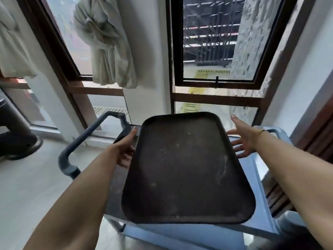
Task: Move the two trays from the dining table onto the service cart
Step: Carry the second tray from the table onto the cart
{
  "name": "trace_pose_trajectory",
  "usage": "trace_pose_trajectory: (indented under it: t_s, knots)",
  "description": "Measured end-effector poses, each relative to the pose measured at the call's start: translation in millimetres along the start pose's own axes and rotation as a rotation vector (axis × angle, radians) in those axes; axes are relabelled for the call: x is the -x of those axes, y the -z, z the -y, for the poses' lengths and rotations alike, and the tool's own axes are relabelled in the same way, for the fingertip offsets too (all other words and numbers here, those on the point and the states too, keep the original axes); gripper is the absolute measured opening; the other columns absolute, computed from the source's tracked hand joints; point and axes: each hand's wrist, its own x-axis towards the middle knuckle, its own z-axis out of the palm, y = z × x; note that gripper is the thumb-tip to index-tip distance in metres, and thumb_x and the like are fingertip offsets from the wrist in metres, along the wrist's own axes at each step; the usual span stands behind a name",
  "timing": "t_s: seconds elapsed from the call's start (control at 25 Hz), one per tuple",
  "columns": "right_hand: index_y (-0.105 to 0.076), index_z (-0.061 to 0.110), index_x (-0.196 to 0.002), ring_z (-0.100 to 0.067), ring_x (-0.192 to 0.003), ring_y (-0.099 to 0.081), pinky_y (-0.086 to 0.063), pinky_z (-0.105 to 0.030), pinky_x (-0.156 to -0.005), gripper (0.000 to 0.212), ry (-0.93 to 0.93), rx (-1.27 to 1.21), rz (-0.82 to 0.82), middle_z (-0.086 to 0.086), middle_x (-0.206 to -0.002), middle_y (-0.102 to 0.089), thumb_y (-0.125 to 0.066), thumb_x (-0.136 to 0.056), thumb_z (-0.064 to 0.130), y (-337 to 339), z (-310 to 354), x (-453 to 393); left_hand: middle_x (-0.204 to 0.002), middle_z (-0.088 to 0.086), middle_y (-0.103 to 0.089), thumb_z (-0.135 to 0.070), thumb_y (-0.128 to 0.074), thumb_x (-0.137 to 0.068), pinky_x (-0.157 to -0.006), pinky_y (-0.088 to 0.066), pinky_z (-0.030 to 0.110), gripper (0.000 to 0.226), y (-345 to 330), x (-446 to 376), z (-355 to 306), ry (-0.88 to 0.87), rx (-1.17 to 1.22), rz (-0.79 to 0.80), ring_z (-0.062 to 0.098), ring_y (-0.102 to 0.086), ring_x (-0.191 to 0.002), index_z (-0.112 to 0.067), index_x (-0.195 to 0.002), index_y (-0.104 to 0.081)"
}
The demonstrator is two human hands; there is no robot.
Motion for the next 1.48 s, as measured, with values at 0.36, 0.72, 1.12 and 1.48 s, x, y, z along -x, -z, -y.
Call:
trace_pose_trajectory:
  t_s: [0.36, 0.72, 1.12, 1.48]
  knots:
    - [-0.062, 0.024, -0.106, -0.025, -0.052, -0.062, -0.052, -0.033, -0.055, 0.08, -0.105, -0.143, -0.25, -0.013, -0.079, -0.062, -0.032, -0.072, 0.09, 89, -74, 15, -0.082, 0.012, -0.062, -0.1, -0.023, -0.06, -0.054, -0.047, 0.025, 0.12, -105, -36, -52, -0.091, -0.224, 0.219, 0.019, -0.055, -0.06, 0.002, -0.105, -0.067]
    - [-0.06, 0.024, -0.09, -0.026, -0.073, -0.066, -0.054, -0.036, -0.062, 0.071, -0.169, -0.175, -0.234, -0.012, -0.093, -0.069, -0.031, -0.076, 0.088, 106, -113, -17, -0.069, 0.004, -0.04, -0.1, -0.027, -0.06, -0.059, -0.03, 0.027, 0.096, -166, -72, -54, -0.015, -0.226, 0.236, 0.015, -0.033, -0.053, -0.011, -0.087, -0.052]
    - [-0.057, 0.021, -0.087, -0.016, -0.035, -0.053, -0.049, -0.028, -0.044, 0.071, -0.265, -0.177, -0.164, -0.005, -0.052, -0.06, -0.032, -0.075, 0.087, 79, -144, -58, -0.069, 0.006, -0.05, -0.093, -0.023, -0.072, -0.06, -0.054, 0.023, 0.1, -184, -108, -15, 0.054, -0.221, 0.179, 0.018, -0.046, -0.05, -0.004, -0.098, -0.062]
    - [-0.059, 0.019, -0.123, -0.014, -0.035, -0.042, -0.041, -0.025, -0.046, 0.084, -0.293, -0.167, -0.218, 0.002, -0.045, -0.047, -0.027, -0.081, 0.084, 59, -163, -77, -0.116, 0.016, -0.062, -0.088, -0.027, -0.079, -0.063, -0.046, 0.034, 0.095, -195, -133, 8, 0.041, -0.172, 0.16, 0.032, -0.06, -0.093, -0.009, -0.12, -0.061]
